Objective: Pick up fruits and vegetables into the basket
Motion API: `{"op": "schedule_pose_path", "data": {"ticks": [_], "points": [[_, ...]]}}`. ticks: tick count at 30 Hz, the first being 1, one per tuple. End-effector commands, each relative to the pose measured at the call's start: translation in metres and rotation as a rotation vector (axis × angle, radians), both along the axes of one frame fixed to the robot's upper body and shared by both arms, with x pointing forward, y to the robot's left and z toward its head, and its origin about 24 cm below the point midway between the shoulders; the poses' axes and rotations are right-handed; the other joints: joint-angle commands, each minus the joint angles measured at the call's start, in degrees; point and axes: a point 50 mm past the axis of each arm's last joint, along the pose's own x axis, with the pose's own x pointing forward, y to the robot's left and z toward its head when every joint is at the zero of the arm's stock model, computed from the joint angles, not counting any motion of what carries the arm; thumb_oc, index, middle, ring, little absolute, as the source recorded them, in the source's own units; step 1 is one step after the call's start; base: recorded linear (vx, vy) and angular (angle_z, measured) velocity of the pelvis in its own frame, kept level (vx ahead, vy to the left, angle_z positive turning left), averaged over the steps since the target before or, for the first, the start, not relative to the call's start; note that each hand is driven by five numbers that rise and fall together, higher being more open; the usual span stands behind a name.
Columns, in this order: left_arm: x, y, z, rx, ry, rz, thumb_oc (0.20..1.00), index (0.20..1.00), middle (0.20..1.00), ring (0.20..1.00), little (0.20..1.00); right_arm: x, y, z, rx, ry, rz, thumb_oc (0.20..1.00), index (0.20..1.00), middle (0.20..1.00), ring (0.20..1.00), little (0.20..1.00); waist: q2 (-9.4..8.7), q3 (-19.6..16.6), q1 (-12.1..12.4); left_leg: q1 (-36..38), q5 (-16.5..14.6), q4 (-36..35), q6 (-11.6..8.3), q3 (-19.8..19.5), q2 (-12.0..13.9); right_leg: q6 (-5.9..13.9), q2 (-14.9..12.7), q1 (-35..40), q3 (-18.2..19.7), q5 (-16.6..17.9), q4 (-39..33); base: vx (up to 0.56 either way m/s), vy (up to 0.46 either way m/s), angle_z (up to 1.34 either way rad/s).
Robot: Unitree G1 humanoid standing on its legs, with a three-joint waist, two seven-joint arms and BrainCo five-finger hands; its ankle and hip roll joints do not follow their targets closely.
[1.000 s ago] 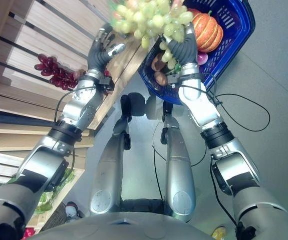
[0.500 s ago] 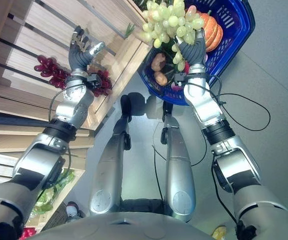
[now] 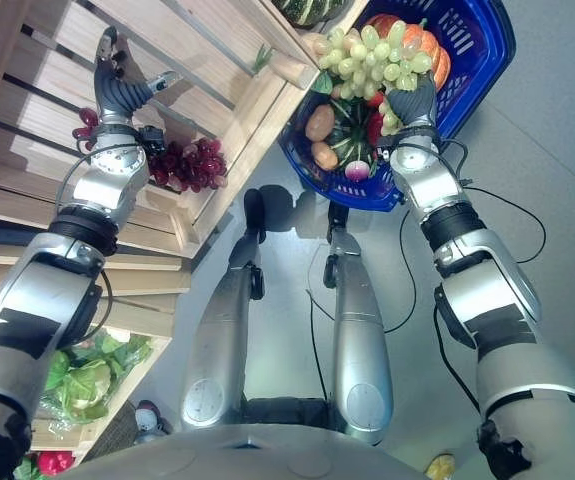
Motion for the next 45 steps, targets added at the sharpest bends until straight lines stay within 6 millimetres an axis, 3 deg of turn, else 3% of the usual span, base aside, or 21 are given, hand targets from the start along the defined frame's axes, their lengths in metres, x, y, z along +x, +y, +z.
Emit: {"op": "schedule_pose_path", "data": {"ticks": [1,8,16,17,18,19,35,45], "points": [[0.003,0.000,0.010,0.127,-0.009,0.030,1.000,1.000,1.000,1.000,1.000,0.003,-0.008,0.019,-0.053,-0.028,0.005,0.200,0.200,0.200,0.200,0.200,3.87,-2.3,-0.1,-1.0,-6.6,5.6,-1.60,0.1,-3.0,4.90,-0.3,4.0,-3.2,-1.2,-3.9,0.00,0.046,0.00],[0.005,0.002,0.007,0.297,0.055,0.023,1.000,1.000,1.000,1.000,1.000,0.007,-0.023,0.015,-0.129,0.077,-0.051,0.200,0.200,0.200,0.200,0.200,5.61,-2.3,0.5,-1.6,-6.4,6.0,-1.56,0.4,-3.3,4.65,-0.7,3.1,-3.3,-1.3,-3.4,0.01,0.045,0.03],[0.007,-0.002,-0.004,0.444,0.146,-0.014,1.000,1.000,1.000,1.000,1.000,0.009,-0.026,0.016,-0.191,0.149,-0.091,0.200,0.200,0.200,0.200,0.200,6.64,-2.3,1.0,-1.9,-6.1,6.2,-1.38,0.6,-3.7,4.50,-0.9,2.7,-3.5,-1.3,-3.0,0.00,0.013,0.02],[0.008,-0.002,-0.005,0.450,0.154,-0.016,1.000,1.000,1.000,1.000,1.000,0.010,-0.027,0.016,-0.198,0.151,-0.095,0.238,0.238,0.238,0.238,0.238,6.68,-2.3,1.0,-1.9,-6.1,6.2,-1.36,0.6,-3.7,4.49,-0.9,2.7,-3.5,-1.3,-3.0,0.00,0.000,0.00],[0.008,0.000,-0.010,0.477,0.194,-0.028,1.000,1.000,1.000,1.000,1.000,0.010,-0.030,0.017,-0.216,0.182,-0.113,0.771,0.771,0.771,0.771,0.771,6.91,-2.3,1.0,-1.9,-6.0,6.3,-1.24,0.7,-3.6,4.46,-0.9,2.5,-3.5,-1.2,-2.9,0.00,0.000,0.00],[0.008,0.000,-0.010,0.479,0.196,-0.028,1.000,1.000,1.000,1.000,1.000,0.010,-0.030,0.017,-0.217,0.182,-0.114,1.000,1.000,1.000,1.000,1.000,6.91,-2.3,1.0,-2.0,-6.0,6.3,-1.24,0.7,-3.6,4.46,-0.9,2.5,-3.5,-1.2,-2.9,0.02,0.032,0.00],[0.008,-0.007,-0.041,0.807,0.430,-0.137,1.000,1.000,1.000,1.000,1.000,0.004,-0.049,0.004,-0.259,0.332,-0.219,1.000,1.000,1.000,1.000,1.000,7.78,-2.3,0.5,-2.4,-5.8,6.4,-0.66,1.4,-3.4,4.19,-0.2,1.7,-2.9,-0.8,-2.5,0.00,0.005,0.01],[0.005,-0.007,-0.064,1.088,0.619,-0.194,1.000,1.000,1.000,1.000,1.000,0.002,-0.057,0.009,-0.237,0.263,-0.288,1.000,1.000,1.000,1.000,1.000,7.49,-2.3,0.2,-2.6,-6.0,6.5,-0.33,1.4,-3.1,4.26,0.4,1.7,-2.6,-0.4,-2.8,0.00,0.000,0.00]]}}
